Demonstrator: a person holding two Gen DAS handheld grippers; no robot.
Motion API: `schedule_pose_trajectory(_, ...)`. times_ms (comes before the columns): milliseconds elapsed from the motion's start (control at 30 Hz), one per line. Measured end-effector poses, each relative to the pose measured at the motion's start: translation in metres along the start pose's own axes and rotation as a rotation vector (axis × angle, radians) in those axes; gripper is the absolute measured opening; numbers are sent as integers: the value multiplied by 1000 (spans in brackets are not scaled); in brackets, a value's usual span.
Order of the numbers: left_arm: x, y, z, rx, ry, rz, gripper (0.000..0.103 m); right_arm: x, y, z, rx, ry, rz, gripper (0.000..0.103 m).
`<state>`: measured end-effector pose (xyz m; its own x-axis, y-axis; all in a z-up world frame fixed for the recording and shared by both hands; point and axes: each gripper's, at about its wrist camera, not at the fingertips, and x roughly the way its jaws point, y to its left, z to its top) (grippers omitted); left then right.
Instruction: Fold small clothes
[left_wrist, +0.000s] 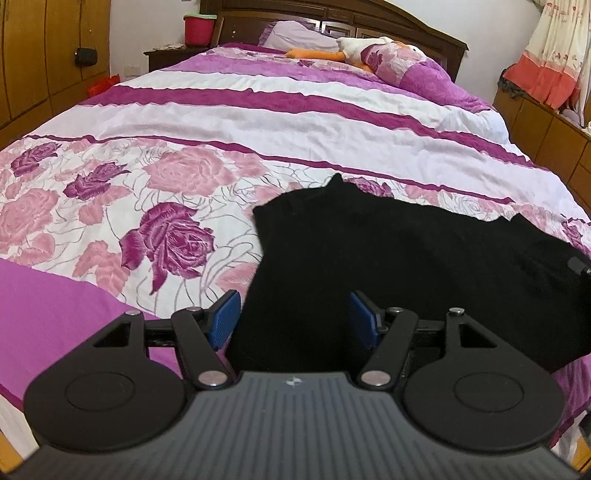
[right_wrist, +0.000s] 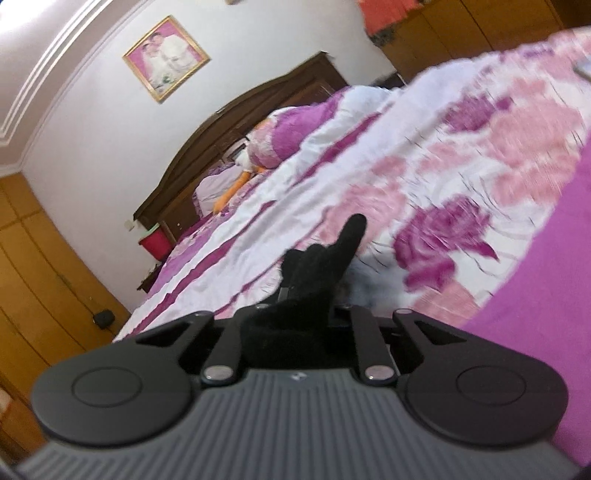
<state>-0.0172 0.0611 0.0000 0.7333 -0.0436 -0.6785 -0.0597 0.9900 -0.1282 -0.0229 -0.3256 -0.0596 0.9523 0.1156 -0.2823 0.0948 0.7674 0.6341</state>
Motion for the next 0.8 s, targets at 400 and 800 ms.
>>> schedule_pose_trajectory(400, 3, 29, 12, 16, -2, -25, 70, -7, 75, 5, -161, 7, 32, 13)
schedule_pose_trajectory(800, -1, 79, 27, -44, -66, -37, 70, 2, 160, -21, -342, 18, 58, 12)
